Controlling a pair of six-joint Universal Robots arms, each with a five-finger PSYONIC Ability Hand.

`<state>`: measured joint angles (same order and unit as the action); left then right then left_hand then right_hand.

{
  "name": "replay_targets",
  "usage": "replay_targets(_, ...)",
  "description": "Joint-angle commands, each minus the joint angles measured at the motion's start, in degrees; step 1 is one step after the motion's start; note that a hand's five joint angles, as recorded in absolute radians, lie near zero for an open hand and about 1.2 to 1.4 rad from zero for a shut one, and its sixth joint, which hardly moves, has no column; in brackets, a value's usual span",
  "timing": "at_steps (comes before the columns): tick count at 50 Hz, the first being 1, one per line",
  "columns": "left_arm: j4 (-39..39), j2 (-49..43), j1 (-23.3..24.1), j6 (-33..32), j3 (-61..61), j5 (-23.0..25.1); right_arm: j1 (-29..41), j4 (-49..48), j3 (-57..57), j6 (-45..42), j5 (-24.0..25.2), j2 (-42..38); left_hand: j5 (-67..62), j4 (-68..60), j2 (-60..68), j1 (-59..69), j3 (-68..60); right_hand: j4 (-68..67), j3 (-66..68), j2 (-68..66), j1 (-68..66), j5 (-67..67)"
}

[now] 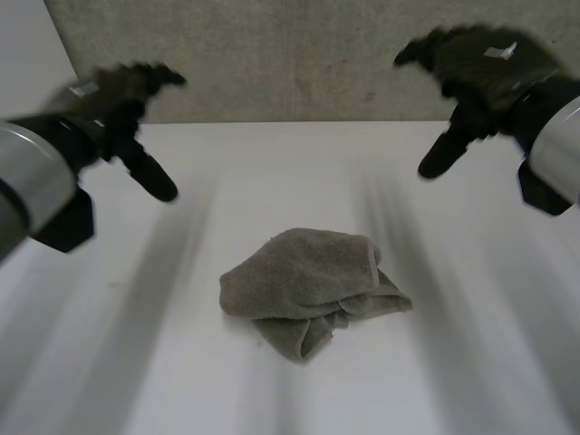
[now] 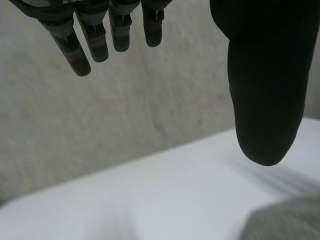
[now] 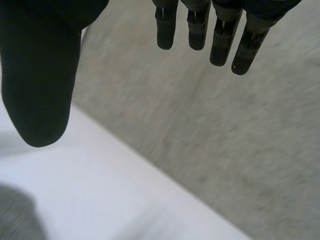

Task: Fold the towel.

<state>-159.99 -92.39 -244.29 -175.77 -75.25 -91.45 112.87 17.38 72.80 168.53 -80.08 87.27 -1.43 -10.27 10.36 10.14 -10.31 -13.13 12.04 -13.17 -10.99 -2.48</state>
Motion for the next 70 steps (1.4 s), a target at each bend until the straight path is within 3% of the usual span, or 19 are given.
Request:
replay_targets(1,-0.1,-13.0,4.7,0.3,0.7,-0.4,1.7,6.1,-1.4,-7.1,1.2,-9.6,-1.5,-2.6,2.5,2.8,-2.6,3.1,-2.0,3.2,1.0,2.5)
replay_targets(7,-0.5,-21.2,6.6,0.8,1.9,-0.4,2.3,6.3,-1.5,-8.3,1.8,-16.4,-2.8,-4.0,3.9,4.1,-3.9,3.1,-2.0,3.2,1.0,2.5)
replay_targets(9,-2.2,-26.6,7.8,0.8,2.3,-0.4,3.0,5.8,-1.5,-8.4,1.9,-21.2,-12.0,-13.2,13.1,13.3,-13.1,3.1,-2.0,3.2,1.0,2.5)
replay_targets(12,-3.4,-29.1,8.7,0.8,2.7,-0.4,3.3,5.2,-1.5,-8.4,1.9,-23.6,-15.9,-17.1,17.0,17.2,-17.1,3.1,-2.0,3.2,1.0,2.5)
replay_targets(15,-5.5,-32.9,10.2,0.5,3.8,-0.6,4.1,2.4,-1.5,-8.2,1.8,-27.9,-26.0,-27.2,27.1,27.3,-27.2,-3.8,4.9,-3.8,-6.0,-4.5)
replay_targets(17,-6.9,-35.1,10.9,0.0,4.8,-0.6,5.0,-2.1,-1.3,-8.0,1.6,-31.1,-39.8,-40.9,40.8,41.0,-40.9,-17.4,18.5,-17.3,-19.5,-18.0)
replay_targets(18,-6.9,-35.1,10.9,0.0,4.9,-0.6,5.0,-2.2,-1.3,-8.0,1.6,-31.1,-39.8,-41.0,40.9,41.1,-40.9,-17.5,18.6,-17.4,-19.6,-18.1)
replay_targets(20,-7.1,-36.1,11.0,-0.1,5.7,-0.8,5.3,-6.7,-1.2,-7.5,1.5,-33.0,-58.6,-59.7,59.6,59.9,-59.7,-42.5,43.6,-42.5,-44.7,-43.2)
replay_targets(21,-7.1,-36.1,11.0,-0.1,5.7,-0.8,5.3,-6.7,-1.2,-7.5,1.5,-33.0,-58.7,-59.8,59.7,60.0,-59.8,-42.7,43.8,-42.7,-44.8,-43.4)
replay_targets(22,-7.2,-36.2,11.0,-0.2,6.4,-0.8,5.3,-8.9,-1.4,-7.5,1.5,-33.2,-68.5,-69.6,69.5,69.8,-69.6,-66.6,67.7,-66.6,-68.8,-67.3)
replay_targets(32,-8.0,-31.2,10.8,-2.0,21.5,-4.4,5.1,-23.4,-7.0,-5.1,1.1,-25.0,-68.6,-69.7,69.6,69.9,-69.7,-66.9,68.0,-66.8,-69.0,-67.5)
replay_targets(34,-9.5,-30.1,10.8,-3.4,25.2,-4.4,5.1,-33.1,-7.1,-3.2,0.7,-20.3,-68.6,-69.7,69.6,69.9,-69.7,-66.9,68.0,-66.8,-69.0,-67.5)
replay_targets(39,-22.3,-26.5,9.9,-9.7,32.8,-4.5,5.3,-43.4,-4.7,-1.7,-1.3,-14.3,-68.6,-69.7,69.6,69.9,-69.7,-66.9,68.0,-66.8,-69.0,-67.5)
replay_targets(45,-29.6,-25.6,7.0,-12.1,30.5,-4.4,5.6,-37.3,-1.4,-2.0,-1.0,-12.8,-68.6,-69.7,69.6,69.9,-69.7,-66.9,68.0,-66.8,-69.0,-67.5)
replay_targets(50,-28.3,-27.1,5.2,-12.4,21.7,-3.6,8.8,-18.5,0.8,-4.0,-0.3,-15.4,-68.6,-69.7,69.6,69.9,-69.7,-66.9,68.0,-66.8,-69.0,-67.5)
replay_targets(51,-28.3,-27.1,5.2,-12.4,21.6,-3.6,8.8,-18.4,0.9,-4.0,-0.3,-15.4,-68.6,-69.7,69.6,69.9,-69.7,-66.9,68.0,-66.8,-69.0,-67.5)
replay_targets(53,-27.7,-28.6,5.1,-12.5,19.8,-3.2,12.8,-12.0,0.2,-4.2,-0.4,-19.8,-68.6,-69.7,69.6,69.9,-69.7,-66.9,68.0,-66.8,-69.0,-67.5)
replay_targets(60,-19.7,-36.1,4.9,-12.6,12.9,-2.1,14.1,-9.3,0.9,-4.0,-0.4,-27.1,-68.6,-69.7,69.6,69.9,-69.7,-66.9,68.0,-66.8,-69.0,-67.5)
replay_targets(70,-10.3,-36.5,5.0,-12.4,7.9,-2.1,14.0,-8.9,0.5,-4.9,-0.3,-32.3,-58.0,-59.2,59.1,59.3,-59.1,-66.9,68.0,-66.8,-69.0,-67.5)
